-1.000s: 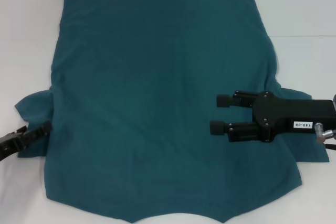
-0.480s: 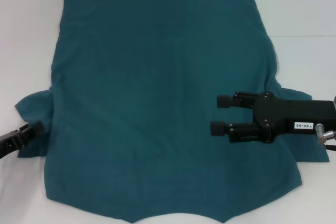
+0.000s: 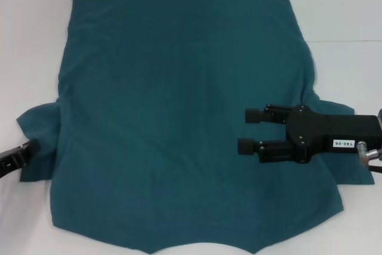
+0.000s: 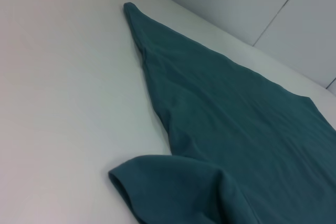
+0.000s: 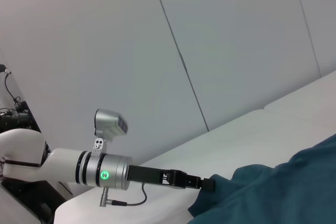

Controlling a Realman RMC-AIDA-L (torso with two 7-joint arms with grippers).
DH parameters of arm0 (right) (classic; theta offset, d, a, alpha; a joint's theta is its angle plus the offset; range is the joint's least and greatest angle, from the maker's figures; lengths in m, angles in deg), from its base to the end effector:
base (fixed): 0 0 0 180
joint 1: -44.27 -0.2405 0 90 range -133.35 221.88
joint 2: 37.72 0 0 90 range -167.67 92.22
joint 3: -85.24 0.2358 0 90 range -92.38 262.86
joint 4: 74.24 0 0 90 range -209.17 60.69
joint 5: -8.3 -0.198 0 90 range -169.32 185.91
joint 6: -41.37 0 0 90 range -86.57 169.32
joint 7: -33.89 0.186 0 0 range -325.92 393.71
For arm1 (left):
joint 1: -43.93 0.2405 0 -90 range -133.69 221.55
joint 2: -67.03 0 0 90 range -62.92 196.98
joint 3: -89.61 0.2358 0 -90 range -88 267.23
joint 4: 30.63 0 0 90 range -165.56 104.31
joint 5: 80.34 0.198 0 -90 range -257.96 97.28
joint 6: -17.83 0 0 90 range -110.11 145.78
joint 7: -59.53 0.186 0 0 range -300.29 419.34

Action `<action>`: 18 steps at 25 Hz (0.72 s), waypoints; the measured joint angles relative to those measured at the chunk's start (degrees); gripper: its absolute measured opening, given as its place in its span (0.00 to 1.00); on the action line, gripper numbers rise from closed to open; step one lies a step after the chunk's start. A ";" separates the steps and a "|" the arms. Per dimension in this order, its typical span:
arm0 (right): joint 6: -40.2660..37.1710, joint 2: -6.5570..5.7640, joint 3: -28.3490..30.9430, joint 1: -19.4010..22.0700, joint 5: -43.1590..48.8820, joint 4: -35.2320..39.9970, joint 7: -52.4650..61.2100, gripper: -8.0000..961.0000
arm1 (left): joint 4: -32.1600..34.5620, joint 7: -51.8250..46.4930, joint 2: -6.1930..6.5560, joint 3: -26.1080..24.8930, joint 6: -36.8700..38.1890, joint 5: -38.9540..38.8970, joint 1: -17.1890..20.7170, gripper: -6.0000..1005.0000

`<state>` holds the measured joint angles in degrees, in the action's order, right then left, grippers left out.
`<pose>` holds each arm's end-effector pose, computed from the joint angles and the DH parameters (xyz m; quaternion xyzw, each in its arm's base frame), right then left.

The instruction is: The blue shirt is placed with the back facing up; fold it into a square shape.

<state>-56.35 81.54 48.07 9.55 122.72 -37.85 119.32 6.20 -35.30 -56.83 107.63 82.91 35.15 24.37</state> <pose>0.1835 0.3202 -0.0247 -0.9291 0.2233 0.2915 0.0441 -0.3610 0.3172 0.0074 -0.7016 -0.5438 -0.2687 0.3740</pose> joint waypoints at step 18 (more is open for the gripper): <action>0.39 0.18 0.09 0.18 -0.34 -1.28 0.09 0.95 | 1.51 0.14 2.38 -0.43 -6.68 3.73 -3.56 0.01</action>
<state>-55.96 81.71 48.16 9.73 122.39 -39.13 119.41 7.72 -35.15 -54.46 107.20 76.23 38.88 20.81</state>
